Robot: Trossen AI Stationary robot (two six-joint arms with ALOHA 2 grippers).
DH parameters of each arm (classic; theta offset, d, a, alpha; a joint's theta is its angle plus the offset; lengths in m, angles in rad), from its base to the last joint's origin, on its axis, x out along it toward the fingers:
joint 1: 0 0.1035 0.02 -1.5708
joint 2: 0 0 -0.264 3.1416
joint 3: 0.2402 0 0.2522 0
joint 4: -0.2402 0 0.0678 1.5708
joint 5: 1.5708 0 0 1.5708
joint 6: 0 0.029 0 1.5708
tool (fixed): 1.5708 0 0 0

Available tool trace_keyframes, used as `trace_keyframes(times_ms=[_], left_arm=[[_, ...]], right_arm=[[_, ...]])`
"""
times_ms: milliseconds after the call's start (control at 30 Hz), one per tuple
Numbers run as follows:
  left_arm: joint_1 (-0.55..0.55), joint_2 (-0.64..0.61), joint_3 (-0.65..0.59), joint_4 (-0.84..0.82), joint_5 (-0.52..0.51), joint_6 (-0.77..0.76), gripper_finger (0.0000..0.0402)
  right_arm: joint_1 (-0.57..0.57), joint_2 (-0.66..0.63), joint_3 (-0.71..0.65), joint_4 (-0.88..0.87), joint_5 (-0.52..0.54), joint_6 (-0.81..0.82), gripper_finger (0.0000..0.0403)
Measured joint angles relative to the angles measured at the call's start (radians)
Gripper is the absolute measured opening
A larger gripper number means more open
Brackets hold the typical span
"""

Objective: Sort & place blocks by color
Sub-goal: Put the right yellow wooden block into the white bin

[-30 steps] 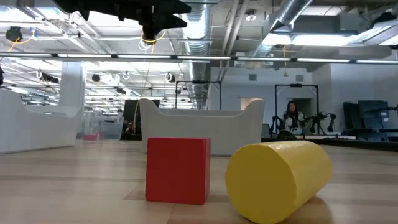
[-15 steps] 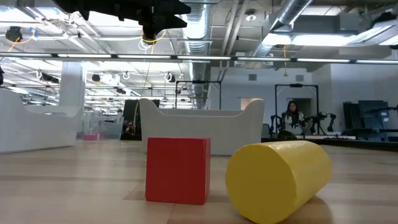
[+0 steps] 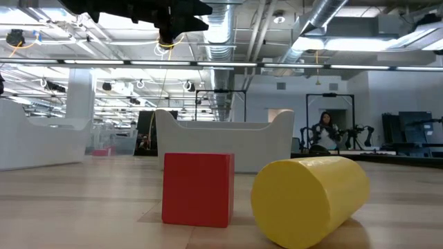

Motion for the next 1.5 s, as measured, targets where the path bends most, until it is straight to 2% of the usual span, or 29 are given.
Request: trace_keyframes(times_ms=[367,567,800,1100,1300,1500], left_arm=[[0.000,0.000,0.000,-0.017,0.001,-0.018,0.0293],[0.000,0.000,0.000,-0.018,0.001,-0.018,0.0293],[0.000,0.000,0.000,-0.024,0.001,-0.018,0.0293],[0.000,0.000,0.000,-0.031,0.003,-0.020,0.0293],[0.000,0.000,0.000,-0.031,0.003,-0.023,0.0293],[0.000,0.000,0.000,-0.042,0.002,-0.038,0.0293]], right_arm=[[0.017,0.127,-0.001,0.117,-0.017,-0.061,0.0281],[0.021,0.194,-0.001,0.161,-0.100,-0.119,0.0281],[0.031,0.196,-0.002,0.219,-0.093,-0.120,0.0281],[0.057,0.188,-0.132,0.392,-0.106,-0.087,0.0281],[0.055,0.187,-0.154,0.396,-0.111,-0.115,0.0280],[0.054,0.186,-0.182,0.401,-0.127,-0.114,0.0240]])
